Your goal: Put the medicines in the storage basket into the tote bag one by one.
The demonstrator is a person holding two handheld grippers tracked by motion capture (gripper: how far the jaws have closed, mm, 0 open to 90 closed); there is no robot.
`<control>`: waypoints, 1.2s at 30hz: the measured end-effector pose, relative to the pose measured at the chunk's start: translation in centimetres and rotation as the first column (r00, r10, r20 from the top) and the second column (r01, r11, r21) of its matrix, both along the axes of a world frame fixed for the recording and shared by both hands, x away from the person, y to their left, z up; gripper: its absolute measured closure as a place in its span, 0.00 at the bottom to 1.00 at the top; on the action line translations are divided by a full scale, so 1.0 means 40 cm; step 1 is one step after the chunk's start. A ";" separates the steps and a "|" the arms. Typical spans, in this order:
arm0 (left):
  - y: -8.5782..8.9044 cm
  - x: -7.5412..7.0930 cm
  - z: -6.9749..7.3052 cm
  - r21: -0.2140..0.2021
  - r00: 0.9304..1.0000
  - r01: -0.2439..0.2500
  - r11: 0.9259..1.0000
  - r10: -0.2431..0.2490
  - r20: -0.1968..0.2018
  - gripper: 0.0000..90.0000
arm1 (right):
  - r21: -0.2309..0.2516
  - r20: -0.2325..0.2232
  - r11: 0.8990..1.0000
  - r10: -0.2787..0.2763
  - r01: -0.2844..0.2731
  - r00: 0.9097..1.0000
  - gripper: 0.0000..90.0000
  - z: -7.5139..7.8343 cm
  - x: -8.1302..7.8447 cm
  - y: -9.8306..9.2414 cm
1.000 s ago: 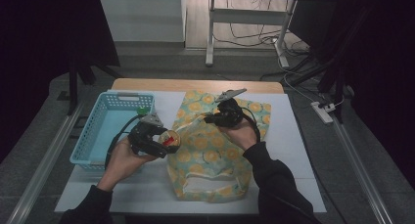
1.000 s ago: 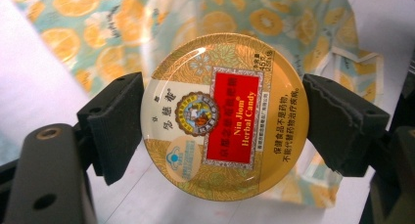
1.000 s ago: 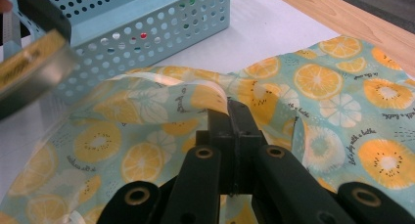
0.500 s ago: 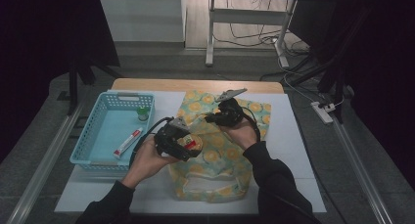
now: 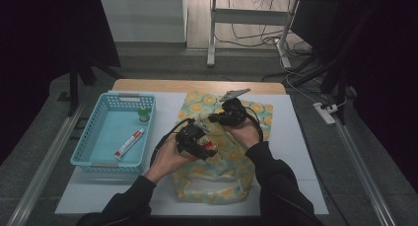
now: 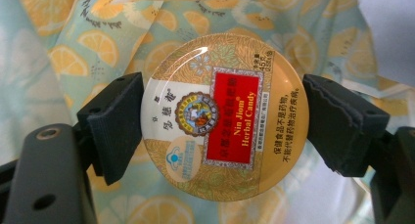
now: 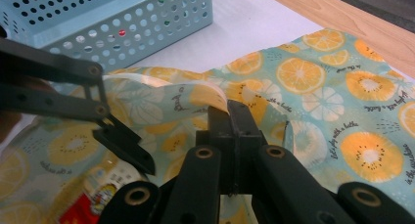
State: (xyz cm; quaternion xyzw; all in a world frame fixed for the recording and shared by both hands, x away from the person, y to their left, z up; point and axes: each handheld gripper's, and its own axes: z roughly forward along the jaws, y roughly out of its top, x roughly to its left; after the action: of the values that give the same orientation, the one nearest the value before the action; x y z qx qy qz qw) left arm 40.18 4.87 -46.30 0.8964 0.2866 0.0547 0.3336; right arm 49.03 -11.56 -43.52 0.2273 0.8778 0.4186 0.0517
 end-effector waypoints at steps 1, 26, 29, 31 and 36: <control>-0.003 0.004 -0.004 0.000 1.000 -0.001 1.000 0.001 -0.002 0.23 | 0.000 -0.002 1.000 -0.003 0.003 1.000 1.00 -0.001 0.001 0.000; -0.057 0.062 -0.111 0.111 1.000 -0.017 0.994 0.015 0.020 0.23 | -0.038 0.032 0.999 -0.012 0.013 0.999 1.00 -0.029 0.018 0.008; -0.061 0.067 -0.121 0.129 1.000 -0.014 0.992 0.010 0.028 0.22 | -0.042 0.030 0.999 -0.015 0.016 0.999 1.00 -0.033 0.019 0.009; -0.063 0.069 -0.126 0.124 0.999 -0.020 0.992 0.017 0.029 0.22 | -0.042 0.028 0.999 -0.017 0.018 0.999 1.00 -0.034 0.020 0.009; -0.066 0.072 -0.134 0.134 0.999 -0.034 0.990 0.028 0.046 0.21 | -0.045 0.027 0.999 -0.018 0.019 0.999 1.00 -0.037 0.020 0.008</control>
State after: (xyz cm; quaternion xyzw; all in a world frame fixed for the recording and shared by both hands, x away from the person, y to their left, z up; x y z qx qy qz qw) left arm 43.05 2.23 -51.66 0.9110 0.2886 0.0988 0.2777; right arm 49.84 -11.25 -44.99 0.2284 0.8841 0.4012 0.0724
